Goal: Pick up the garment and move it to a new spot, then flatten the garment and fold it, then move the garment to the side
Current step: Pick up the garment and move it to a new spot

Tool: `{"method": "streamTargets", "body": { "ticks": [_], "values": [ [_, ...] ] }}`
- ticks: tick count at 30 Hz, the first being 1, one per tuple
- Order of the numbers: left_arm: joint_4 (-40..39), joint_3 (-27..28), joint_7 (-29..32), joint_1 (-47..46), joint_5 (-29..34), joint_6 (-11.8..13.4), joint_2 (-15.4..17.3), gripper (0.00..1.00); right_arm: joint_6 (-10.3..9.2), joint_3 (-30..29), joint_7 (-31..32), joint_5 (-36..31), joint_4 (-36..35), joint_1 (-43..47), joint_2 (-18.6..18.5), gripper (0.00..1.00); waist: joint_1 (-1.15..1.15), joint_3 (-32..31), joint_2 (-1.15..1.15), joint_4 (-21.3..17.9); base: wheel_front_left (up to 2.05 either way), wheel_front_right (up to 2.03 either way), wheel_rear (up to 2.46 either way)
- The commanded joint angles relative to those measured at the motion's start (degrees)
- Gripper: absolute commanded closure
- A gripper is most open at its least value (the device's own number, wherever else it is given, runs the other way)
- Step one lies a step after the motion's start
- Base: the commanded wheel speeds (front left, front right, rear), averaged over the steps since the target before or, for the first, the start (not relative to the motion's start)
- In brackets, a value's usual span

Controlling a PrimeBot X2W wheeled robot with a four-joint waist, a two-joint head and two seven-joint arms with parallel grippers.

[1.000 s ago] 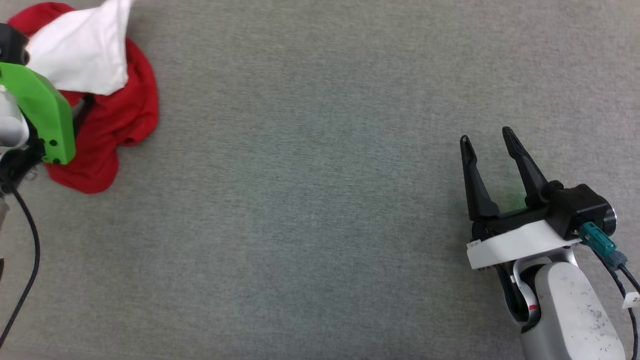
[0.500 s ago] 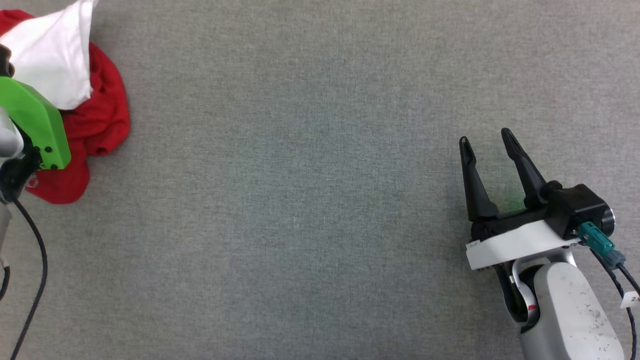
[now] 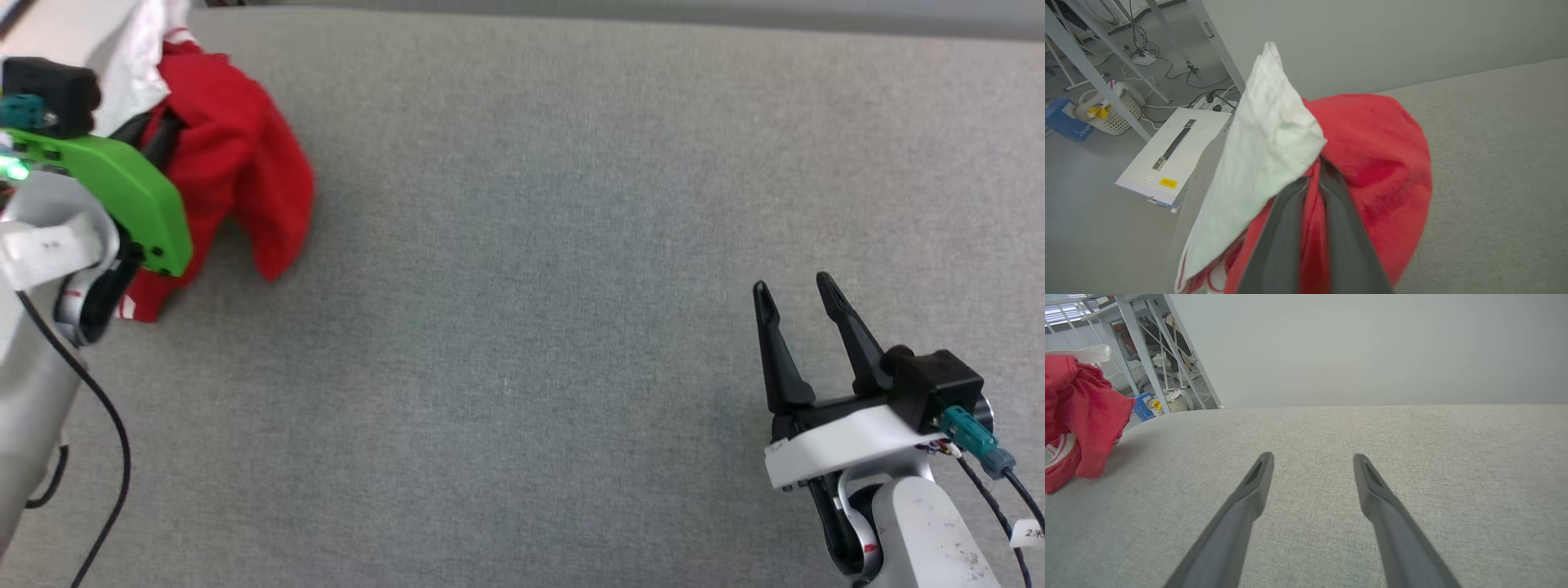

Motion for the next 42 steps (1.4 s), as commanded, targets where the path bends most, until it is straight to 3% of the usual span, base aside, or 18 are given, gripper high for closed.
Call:
{"method": "streamTargets", "body": {
  "ticks": [1, 9, 15, 25, 30, 31, 32, 33, 37, 42],
  "values": [
    [-2.1, -0.4, -0.4, 1.0, 0.9, 0.5, -0.5, 1.00, -0.05, -0.3, -0.5, 0.5, 0.1, 0.9, -0.1, 0.00, 0.00, -5.5, 0.68, 1.0, 0.00, 0.00, 0.00],
    [-14.0, -3.2, 0.0, 2.5, 3.0, 1.7, -1.9, 1.00, -0.05, -1.4, -0.5, 1.9, 0.2, 2.7, -0.1, 0.00, 0.00, -9.5, 0.68, -0.6, 0.00, 0.00, 0.00],
    [-19.0, -7.4, 0.3, 2.3, 4.6, 1.5, -7.0, 1.00, -0.05, -4.6, -0.5, 2.2, -0.2, 3.0, -0.1, 0.00, 0.00, -10.2, 0.68, -3.4, 0.00, 0.00, 0.00],
    [-12.4, -18.5, -4.5, 5.5, 5.9, 0.6, -26.3, 1.00, -0.05, -13.4, -0.5, 2.4, -1.0, 1.8, -0.1, 0.00, 0.00, -9.6, 0.68, -9.8, 0.00, 0.00, 0.00],
    [-5.6, -24.9, -6.3, 9.5, 5.6, -0.2, -32.4, 1.00, -0.05, -14.1, -0.5, 2.6, -1.3, 1.7, -0.1, 0.00, 0.00, -9.2, 0.68, -11.7, 0.00, 0.00, 0.00],
    [-4.2, -26.3, -6.4, 10.5, 5.2, -0.3, -33.1, 0.94, -0.05, -14.0, -0.5, 2.6, -1.3, 1.8, -0.1, 0.00, 0.00, -9.2, 0.68, -11.8, 0.00, 0.00, 0.00],
    [-3.1, -27.3, -6.5, 11.1, 4.9, -0.4, -33.6, 0.22, -0.05, -13.9, -0.5, 2.5, -1.3, 1.9, -0.1, 0.00, 0.00, -9.2, 0.68, -11.9, 0.00, 0.00, 0.00],
    [-1.8, -28.3, -6.5, 11.9, 4.3, -0.5, -34.0, 0.00, -0.05, -13.6, -0.5, 2.5, -1.3, 2.1, -0.1, 0.00, 0.00, -9.1, 0.68, -11.8, 0.00, 0.00, 0.00],
    [1.3, -30.6, -7.7, 12.4, 3.1, -0.7, -34.9, 0.00, -0.05, -13.0, -0.5, 2.4, -1.2, 2.5, -0.1, 0.00, 0.00, -9.2, 0.68, -10.6, 0.00, 0.00, 0.00],
    [3.4, -29.7, -11.1, 10.7, 1.8, -0.7, -35.0, 0.00, -0.05, -12.0, -0.5, 1.8, -1.3, 3.0, -0.1, 0.00, 0.00, -10.0, 0.68, -8.0, 0.00, 0.00, 0.00]
  ]
}}
